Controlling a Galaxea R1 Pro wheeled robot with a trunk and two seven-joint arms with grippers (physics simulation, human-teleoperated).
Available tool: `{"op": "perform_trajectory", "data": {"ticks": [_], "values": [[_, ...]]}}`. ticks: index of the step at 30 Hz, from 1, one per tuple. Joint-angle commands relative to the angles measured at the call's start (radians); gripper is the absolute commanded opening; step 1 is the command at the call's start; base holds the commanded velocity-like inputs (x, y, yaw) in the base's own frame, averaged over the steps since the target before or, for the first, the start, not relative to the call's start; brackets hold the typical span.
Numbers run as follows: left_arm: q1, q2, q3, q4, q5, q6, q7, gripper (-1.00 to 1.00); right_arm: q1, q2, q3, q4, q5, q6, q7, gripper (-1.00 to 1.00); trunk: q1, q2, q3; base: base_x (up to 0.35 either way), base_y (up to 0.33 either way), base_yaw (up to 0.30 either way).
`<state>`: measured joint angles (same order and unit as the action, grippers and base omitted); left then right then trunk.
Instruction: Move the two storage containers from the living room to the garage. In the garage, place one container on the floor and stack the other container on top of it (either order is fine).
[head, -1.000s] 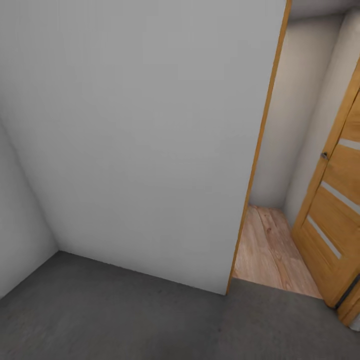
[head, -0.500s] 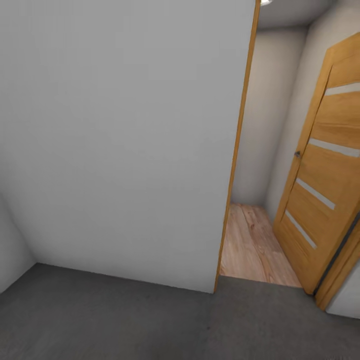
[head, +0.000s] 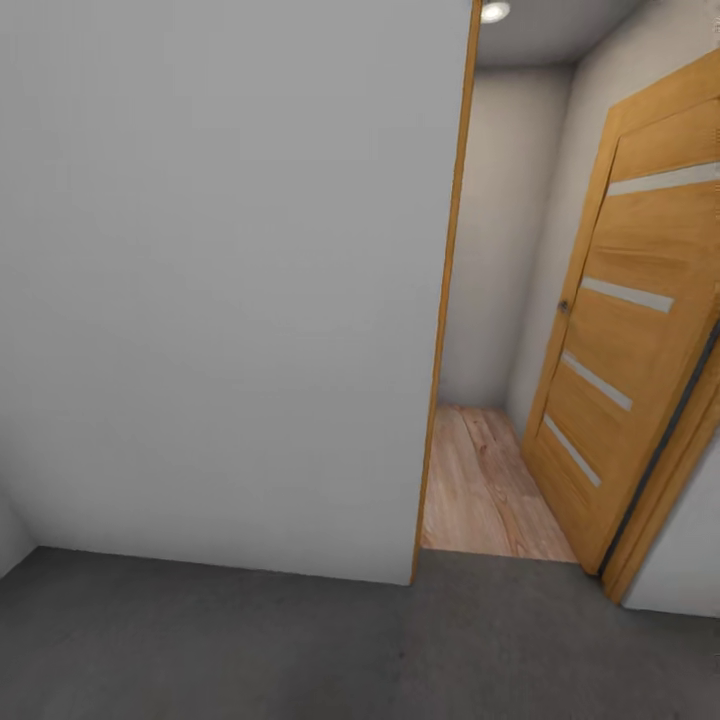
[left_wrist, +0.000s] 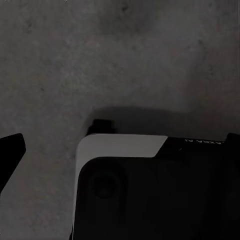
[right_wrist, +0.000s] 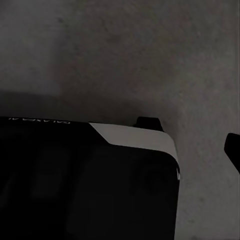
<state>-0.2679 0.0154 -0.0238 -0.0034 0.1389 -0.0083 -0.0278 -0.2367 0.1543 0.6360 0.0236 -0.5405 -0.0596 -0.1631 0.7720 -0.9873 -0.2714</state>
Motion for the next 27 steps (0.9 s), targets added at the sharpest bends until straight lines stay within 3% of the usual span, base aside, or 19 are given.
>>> {"op": "perform_trajectory", "data": {"ticks": [1, 27], "values": [[-0.001, 0.0, -0.003, 0.0, 0.01, -0.001, -0.003, 1.0, -0.001, 0.001, 0.008, 0.003, -0.01, -0.004, -0.001, 1.0, 0.0, -0.001, -0.001, 0.0, 0.0, -0.157], [-0.001, 0.0, -0.003, 0.0, 0.01, -0.001, -0.003, 1.0, -0.001, 0.001, 0.008, 0.003, -0.016, -0.005, -0.001, 1.0, 0.0, -0.001, -0.001, 0.0, 0.0, -0.241]]}}
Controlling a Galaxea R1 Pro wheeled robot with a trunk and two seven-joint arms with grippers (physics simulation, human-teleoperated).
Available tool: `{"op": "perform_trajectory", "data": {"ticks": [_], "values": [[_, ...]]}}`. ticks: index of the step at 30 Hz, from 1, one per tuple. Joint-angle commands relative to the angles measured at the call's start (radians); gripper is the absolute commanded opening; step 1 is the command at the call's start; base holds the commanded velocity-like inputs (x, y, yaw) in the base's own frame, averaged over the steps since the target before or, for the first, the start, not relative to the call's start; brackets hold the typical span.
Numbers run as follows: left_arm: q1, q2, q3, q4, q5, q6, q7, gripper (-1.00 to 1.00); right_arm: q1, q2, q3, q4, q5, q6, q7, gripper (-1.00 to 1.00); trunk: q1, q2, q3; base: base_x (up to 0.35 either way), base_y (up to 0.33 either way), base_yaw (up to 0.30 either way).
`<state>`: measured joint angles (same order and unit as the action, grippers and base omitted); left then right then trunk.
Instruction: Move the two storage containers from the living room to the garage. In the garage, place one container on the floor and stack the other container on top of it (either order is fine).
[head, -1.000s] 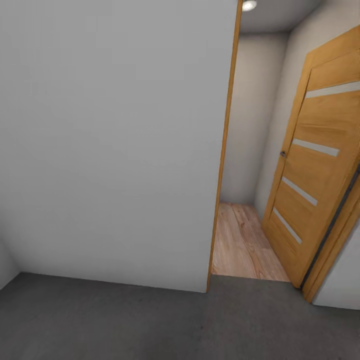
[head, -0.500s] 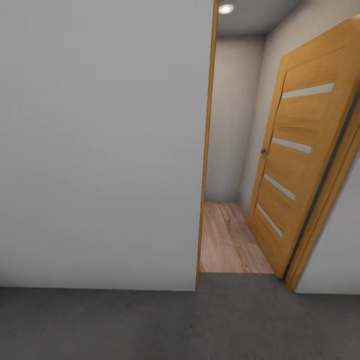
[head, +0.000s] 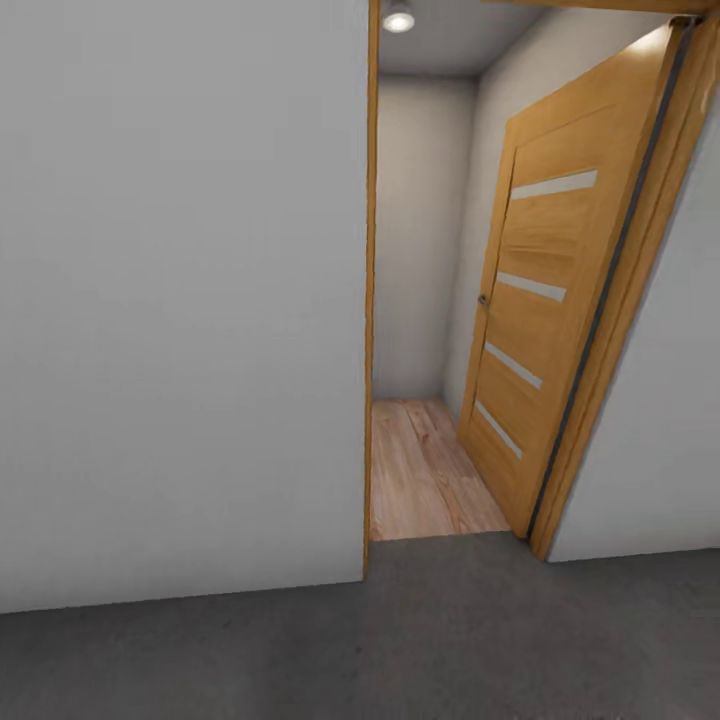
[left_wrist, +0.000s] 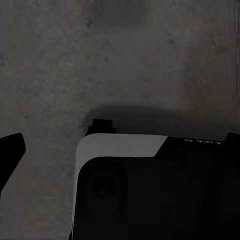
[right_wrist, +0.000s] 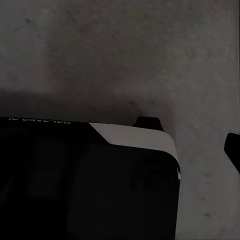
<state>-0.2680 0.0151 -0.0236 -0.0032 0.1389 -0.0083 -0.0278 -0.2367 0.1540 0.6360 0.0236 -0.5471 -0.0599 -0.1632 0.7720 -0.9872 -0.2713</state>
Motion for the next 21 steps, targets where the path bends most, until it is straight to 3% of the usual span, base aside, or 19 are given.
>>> {"op": "perform_trajectory", "data": {"ticks": [1, 21], "values": [[0.0, 0.0, -0.003, 0.0, 0.01, -0.001, -0.003, 1.0, -0.001, 0.001, 0.008, 0.003, -0.01, -0.005, -0.001, 1.0, 0.0, -0.001, -0.001, 0.0, 0.0, -0.246], [0.0, 0.0, -0.004, 0.0, 0.01, -0.001, -0.003, 1.0, -0.001, 0.001, 0.008, 0.003, -0.011, -0.005, -0.001, 1.0, 0.0, -0.001, -0.001, 0.0, 0.0, -0.246]]}}
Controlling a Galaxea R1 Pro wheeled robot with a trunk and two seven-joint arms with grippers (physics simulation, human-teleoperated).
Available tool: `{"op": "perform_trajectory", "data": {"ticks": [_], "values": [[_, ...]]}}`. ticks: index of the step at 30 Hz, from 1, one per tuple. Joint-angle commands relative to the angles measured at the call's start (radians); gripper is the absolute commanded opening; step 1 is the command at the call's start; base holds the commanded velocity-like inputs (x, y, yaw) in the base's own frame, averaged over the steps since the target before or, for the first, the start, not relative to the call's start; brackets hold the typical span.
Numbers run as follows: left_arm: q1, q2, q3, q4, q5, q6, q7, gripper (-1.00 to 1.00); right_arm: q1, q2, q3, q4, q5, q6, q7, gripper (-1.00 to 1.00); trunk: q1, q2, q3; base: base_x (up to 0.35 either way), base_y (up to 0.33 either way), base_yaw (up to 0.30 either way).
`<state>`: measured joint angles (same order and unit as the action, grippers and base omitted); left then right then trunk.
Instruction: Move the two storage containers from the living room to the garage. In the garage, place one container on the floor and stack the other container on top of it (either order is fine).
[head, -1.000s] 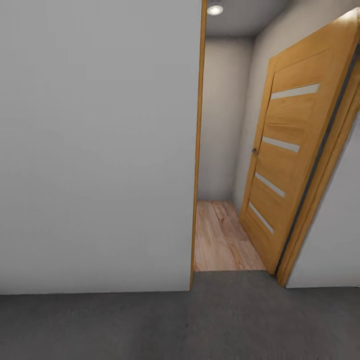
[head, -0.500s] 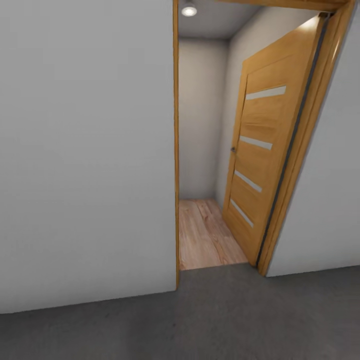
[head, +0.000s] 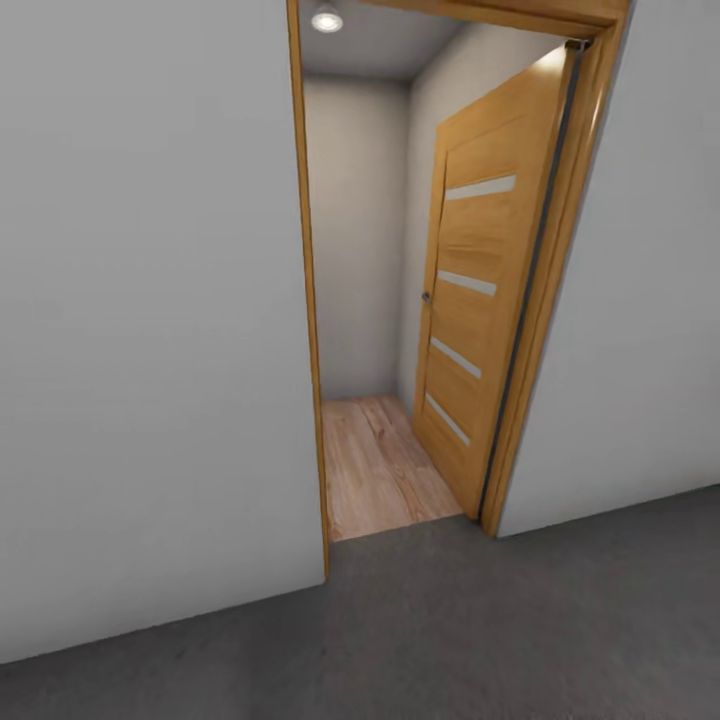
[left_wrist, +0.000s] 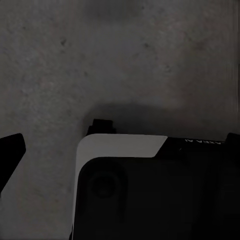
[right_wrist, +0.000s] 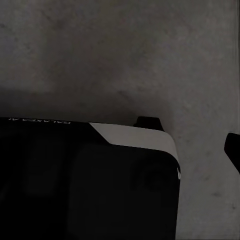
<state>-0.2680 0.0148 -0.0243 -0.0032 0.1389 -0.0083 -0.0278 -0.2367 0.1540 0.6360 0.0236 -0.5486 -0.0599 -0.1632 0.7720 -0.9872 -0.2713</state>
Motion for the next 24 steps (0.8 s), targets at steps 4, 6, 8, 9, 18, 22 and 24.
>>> {"op": "perform_trajectory", "data": {"ticks": [4, 6, 8, 9, 18, 22, 24], "values": [[0.0, 0.0, -0.003, 0.0, 0.01, -0.001, -0.003, 1.0, -0.001, 0.001, 0.008, 0.003, -0.01, -0.005, -0.001, 1.0, 0.0, -0.001, -0.001, 0.0, 0.0, -0.246], [0.0, -0.001, -0.003, 0.0, 0.01, -0.001, -0.003, 1.0, -0.001, 0.001, 0.008, 0.003, -0.01, -0.005, -0.001, 1.0, 0.0, -0.001, -0.001, 0.0, 0.0, -0.246], [0.0, -0.001, -0.003, 0.0, 0.01, -0.001, -0.003, 1.0, -0.001, 0.001, 0.008, 0.003, -0.01, -0.005, -0.001, 1.0, 0.0, -0.001, -0.001, 0.0, 0.0, -0.246], [0.0, -0.001, -0.003, 0.0, 0.01, -0.001, -0.003, 1.0, -0.001, 0.001, 0.008, 0.003, -0.01, -0.005, -0.001, 1.0, 0.0, -0.001, -0.001, 0.0, 0.0, -0.246], [0.0, -0.001, -0.002, 0.0, 0.01, -0.001, -0.002, 1.0, -0.001, 0.001, 0.008, 0.003, -0.01, -0.005, -0.001, 1.0, 0.0, -0.001, -0.001, 0.0, 0.0, -0.246], [0.0, -0.002, -0.002, 0.0, 0.01, -0.001, -0.001, 1.0, -0.001, 0.001, 0.008, 0.003, -0.01, -0.005, -0.001, 1.0, 0.0, -0.001, -0.001, 0.0, 0.0, -0.246], [0.0, -0.002, -0.002, 0.0, 0.01, -0.001, -0.001, 1.0, -0.001, 0.001, 0.008, 0.003, -0.01, -0.005, -0.001, 1.0, 0.0, -0.001, -0.001, 0.0, 0.0, -0.246]]}}
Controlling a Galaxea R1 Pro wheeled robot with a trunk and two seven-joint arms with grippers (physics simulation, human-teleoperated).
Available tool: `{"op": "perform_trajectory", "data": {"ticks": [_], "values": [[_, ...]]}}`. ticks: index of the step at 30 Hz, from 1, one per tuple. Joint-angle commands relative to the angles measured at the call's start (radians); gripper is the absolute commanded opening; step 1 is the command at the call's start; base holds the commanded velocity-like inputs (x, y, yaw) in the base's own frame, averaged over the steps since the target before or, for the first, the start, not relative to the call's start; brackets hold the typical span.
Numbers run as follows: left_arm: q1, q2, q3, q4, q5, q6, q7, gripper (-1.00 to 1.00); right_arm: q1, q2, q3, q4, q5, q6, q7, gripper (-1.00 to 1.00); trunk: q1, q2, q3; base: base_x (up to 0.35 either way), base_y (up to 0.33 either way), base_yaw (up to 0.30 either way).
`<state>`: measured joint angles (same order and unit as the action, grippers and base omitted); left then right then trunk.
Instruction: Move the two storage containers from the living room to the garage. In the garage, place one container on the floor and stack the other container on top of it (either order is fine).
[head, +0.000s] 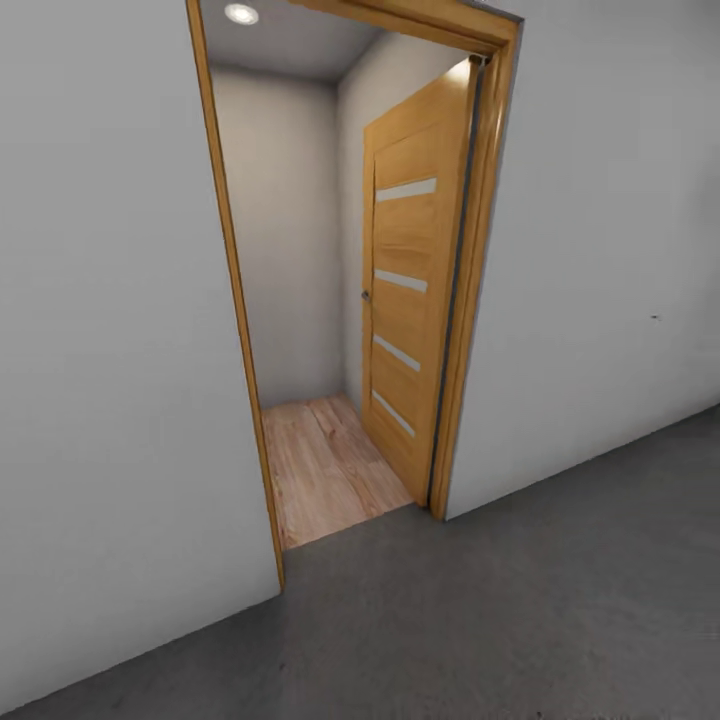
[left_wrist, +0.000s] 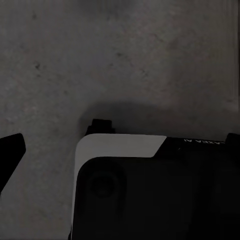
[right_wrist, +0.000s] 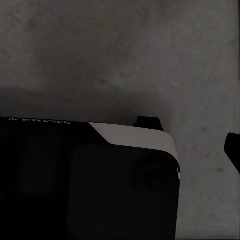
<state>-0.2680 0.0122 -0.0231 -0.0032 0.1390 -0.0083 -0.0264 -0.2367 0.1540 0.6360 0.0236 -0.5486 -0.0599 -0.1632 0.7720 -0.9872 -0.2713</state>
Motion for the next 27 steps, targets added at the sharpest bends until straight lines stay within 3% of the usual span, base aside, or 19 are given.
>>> {"op": "perform_trajectory", "data": {"ticks": [1, 27], "values": [[0.0, 0.001, -0.003, 0.0, 0.01, -0.001, -0.003, 1.0, -0.001, 0.001, 0.008, 0.003, -0.01, -0.005, -0.001, 1.0, 0.0, -0.001, -0.001, 0.0, 0.0, -0.246], [0.0, -0.003, -0.003, 0.0, 0.01, 0.003, -0.003, 1.0, -0.001, 0.001, 0.007, 0.003, -0.01, -0.005, -0.001, 1.0, 0.0, -0.001, -0.001, 0.002, 0.0, -0.242]]}}
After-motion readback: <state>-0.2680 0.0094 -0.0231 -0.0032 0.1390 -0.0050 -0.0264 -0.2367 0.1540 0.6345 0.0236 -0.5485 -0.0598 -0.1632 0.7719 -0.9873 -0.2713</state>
